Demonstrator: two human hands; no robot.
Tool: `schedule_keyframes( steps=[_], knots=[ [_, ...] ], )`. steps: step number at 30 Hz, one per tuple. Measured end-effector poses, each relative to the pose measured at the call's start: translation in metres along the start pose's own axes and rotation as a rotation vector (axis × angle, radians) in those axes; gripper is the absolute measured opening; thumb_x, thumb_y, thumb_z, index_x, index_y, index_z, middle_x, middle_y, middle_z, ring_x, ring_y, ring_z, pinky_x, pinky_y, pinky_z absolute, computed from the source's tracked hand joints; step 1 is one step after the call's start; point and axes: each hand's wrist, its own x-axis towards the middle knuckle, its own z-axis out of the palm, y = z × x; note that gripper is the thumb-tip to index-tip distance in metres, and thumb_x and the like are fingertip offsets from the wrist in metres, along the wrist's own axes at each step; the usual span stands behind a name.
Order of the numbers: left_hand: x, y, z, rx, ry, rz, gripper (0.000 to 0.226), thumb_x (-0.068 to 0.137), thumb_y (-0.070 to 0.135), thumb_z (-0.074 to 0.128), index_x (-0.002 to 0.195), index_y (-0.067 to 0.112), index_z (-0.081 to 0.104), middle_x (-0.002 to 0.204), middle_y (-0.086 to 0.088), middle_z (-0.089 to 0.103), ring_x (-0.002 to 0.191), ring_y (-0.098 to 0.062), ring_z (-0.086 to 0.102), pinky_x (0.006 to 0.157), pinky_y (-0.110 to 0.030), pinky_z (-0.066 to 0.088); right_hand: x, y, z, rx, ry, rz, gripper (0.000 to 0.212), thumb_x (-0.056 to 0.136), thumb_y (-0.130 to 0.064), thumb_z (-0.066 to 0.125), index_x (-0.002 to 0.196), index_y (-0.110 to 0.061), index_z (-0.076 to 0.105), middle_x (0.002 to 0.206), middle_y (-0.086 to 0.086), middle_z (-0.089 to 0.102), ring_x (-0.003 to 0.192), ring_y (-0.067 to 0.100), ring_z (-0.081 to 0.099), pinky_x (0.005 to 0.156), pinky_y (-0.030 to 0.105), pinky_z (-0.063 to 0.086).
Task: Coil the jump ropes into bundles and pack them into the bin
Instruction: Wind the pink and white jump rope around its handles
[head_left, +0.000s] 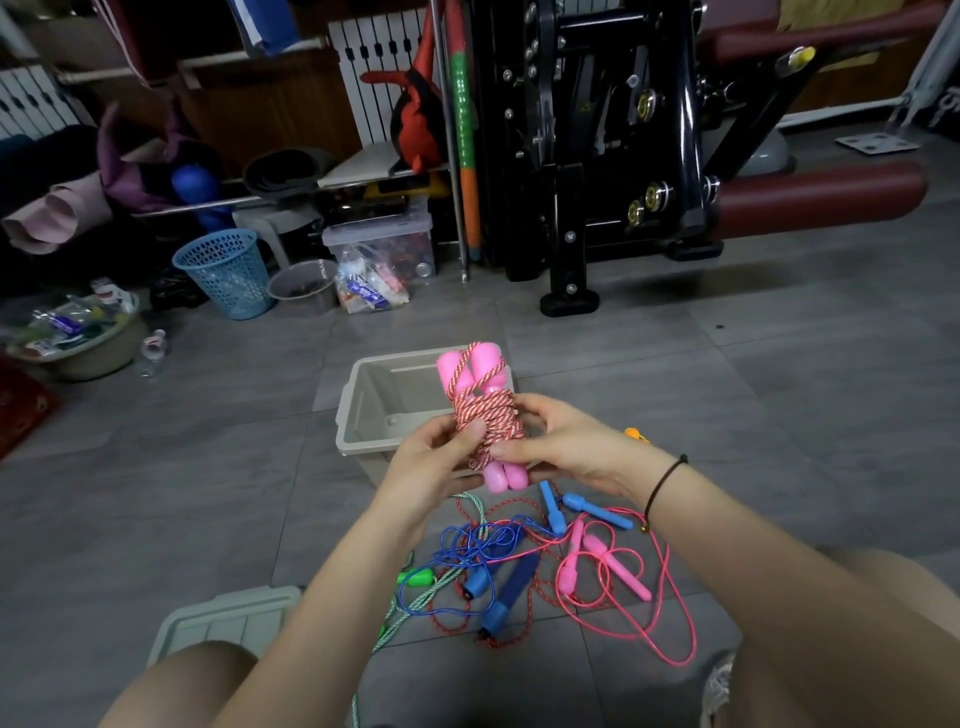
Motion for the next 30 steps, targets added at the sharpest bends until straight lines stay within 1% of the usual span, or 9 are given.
schedule_keyframes(
  steps=[4,8,10,13,16,19,23,27,30],
  knots=[
    [0.019,-0.007,-0.001,0.145,0.128,-0.066,0.043,0.092,0.023,0.060,0.132,0.021,0.046,0.104,-0.003,0.061,0.086,-0.018,0.060,0.070,-0.031,0.055,0.013,0.014,-0.017,0.005,0.080,0.178,0.039,0.082,-0.010,0.070,0.118,-0.010,0.055,0.102,0.009,0.069,0.078,0.015,0.068,0.062,0.029,0.057],
    [0.035,-0.019,-0.002,0.258,0.170,-0.102,0.040,0.093,0.022,0.058,0.132,0.023,0.049,0.097,0.001,0.059,0.086,-0.019,0.059,0.075,-0.034,0.052,0.017,0.043,-0.053,0.041,0.170,0.304,0.023,0.085,-0.010,0.067,0.107,-0.008,0.060,0.090,0.010,0.068,0.073,0.016,0.068,0.077,0.032,0.058],
    [0.040,-0.028,0.002,0.305,0.131,-0.134,0.036,0.093,0.020,0.056,0.129,0.025,0.050,0.095,0.003,0.059,0.083,-0.018,0.059,0.075,-0.033,0.052,0.011,0.069,-0.074,0.148,0.213,0.320,0.016,0.087,-0.004,0.063,0.102,-0.006,0.060,0.086,0.010,0.067,0.064,0.012,0.068,0.065,0.024,0.058],
    [0.047,-0.043,0.014,0.395,0.009,-0.131,0.034,0.093,0.013,0.055,0.126,0.023,0.051,0.095,0.000,0.058,0.073,-0.014,0.056,0.060,-0.022,0.049,0.003,0.114,-0.107,0.239,0.305,0.327,0.014,0.085,0.002,0.061,0.097,-0.007,0.060,0.078,0.008,0.067,0.060,0.014,0.065,0.055,0.023,0.054],
    [0.058,-0.064,0.024,0.541,-0.115,-0.119,0.037,0.093,0.014,0.056,0.128,0.024,0.049,0.093,0.001,0.057,0.072,-0.014,0.054,0.059,-0.022,0.045,0.000,0.145,-0.135,0.216,0.371,0.356,0.014,0.084,0.004,0.062,0.091,-0.008,0.059,0.079,0.011,0.063,0.060,0.017,0.063,0.056,0.026,0.053],
    [0.073,-0.087,0.030,0.649,-0.232,-0.147,0.039,0.092,0.015,0.059,0.129,0.027,0.049,0.085,0.005,0.056,0.070,-0.012,0.053,0.058,-0.017,0.043,-0.002,0.172,-0.165,0.208,0.351,0.364,0.015,0.085,0.012,0.056,0.084,-0.003,0.060,0.074,0.015,0.064,0.057,0.016,0.065,0.056,0.027,0.056],
    [0.095,-0.108,0.039,0.735,-0.321,-0.194,0.044,0.092,0.009,0.059,0.131,0.025,0.047,0.081,-0.003,0.056,0.065,-0.014,0.047,0.052,-0.012,0.039,-0.011,0.183,-0.211,0.090,0.330,0.458,0.021,0.084,0.017,0.053,0.085,-0.003,0.060,0.061,0.001,0.069,0.052,0.010,0.066,0.046,0.025,0.054],
    [0.129,-0.129,0.058,0.775,-0.319,-0.213,0.044,0.091,0.009,0.059,0.130,0.026,0.048,0.077,-0.002,0.056,0.060,-0.014,0.047,0.050,-0.018,0.037,0.003,0.170,-0.259,-0.131,0.227,0.495,0.015,0.086,0.009,0.055,0.089,-0.004,0.062,0.071,0.009,0.068,0.054,0.014,0.065,0.056,0.027,0.054],
    [0.146,-0.148,0.073,0.763,-0.313,-0.233,0.044,0.092,0.005,0.056,0.132,0.019,0.046,0.080,-0.010,0.053,0.054,-0.010,0.044,0.044,-0.012,0.036,0.014,0.156,-0.283,-0.241,0.209,0.489,0.012,0.087,0.003,0.059,0.086,-0.008,0.063,0.061,-0.001,0.070,0.051,0.007,0.065,0.048,0.019,0.052]
  ],
)
